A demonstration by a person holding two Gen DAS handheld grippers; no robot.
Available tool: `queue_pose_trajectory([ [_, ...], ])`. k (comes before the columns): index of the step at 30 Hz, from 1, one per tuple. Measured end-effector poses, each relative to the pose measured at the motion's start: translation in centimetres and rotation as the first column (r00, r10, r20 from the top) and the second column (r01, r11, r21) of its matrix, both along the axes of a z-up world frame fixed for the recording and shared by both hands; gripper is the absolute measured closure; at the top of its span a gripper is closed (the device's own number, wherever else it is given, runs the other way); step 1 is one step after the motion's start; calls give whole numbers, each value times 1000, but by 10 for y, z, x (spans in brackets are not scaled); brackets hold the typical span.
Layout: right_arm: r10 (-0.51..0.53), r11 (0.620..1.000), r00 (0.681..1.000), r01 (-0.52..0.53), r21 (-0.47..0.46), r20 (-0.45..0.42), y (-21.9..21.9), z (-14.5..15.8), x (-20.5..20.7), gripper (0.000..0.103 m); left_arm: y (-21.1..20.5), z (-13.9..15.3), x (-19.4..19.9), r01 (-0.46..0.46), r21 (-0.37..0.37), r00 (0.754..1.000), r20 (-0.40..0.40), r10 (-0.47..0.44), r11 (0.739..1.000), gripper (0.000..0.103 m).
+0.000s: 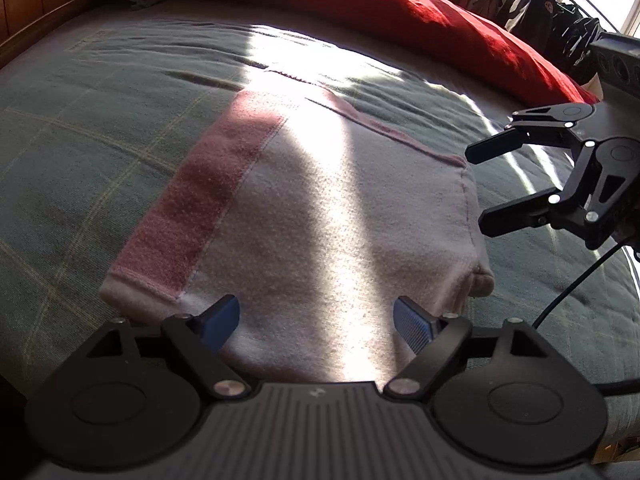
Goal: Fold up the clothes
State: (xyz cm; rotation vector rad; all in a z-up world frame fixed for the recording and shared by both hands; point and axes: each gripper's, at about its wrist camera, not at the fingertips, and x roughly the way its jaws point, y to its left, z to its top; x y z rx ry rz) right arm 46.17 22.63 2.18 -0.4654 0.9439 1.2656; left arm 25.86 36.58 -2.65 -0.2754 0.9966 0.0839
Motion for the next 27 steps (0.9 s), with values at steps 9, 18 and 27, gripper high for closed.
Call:
queue_pose_trajectory([
  [9, -43, 998, 998, 41, -56, -37, -6, -4, -11, 4, 33, 6, 5, -135, 63, 991, 13, 134, 989, 18],
  [18, -135, 985, 990, 130, -111, -40, -18, 15, -27, 4, 34, 41, 52, -72, 15, 990, 121, 69, 997, 17],
  [27, -262, 956, 963, 251, -151, -58, -45, 38, -46, 4, 12, 5, 103, -20, 16, 999, 43, 19, 1000, 6],
])
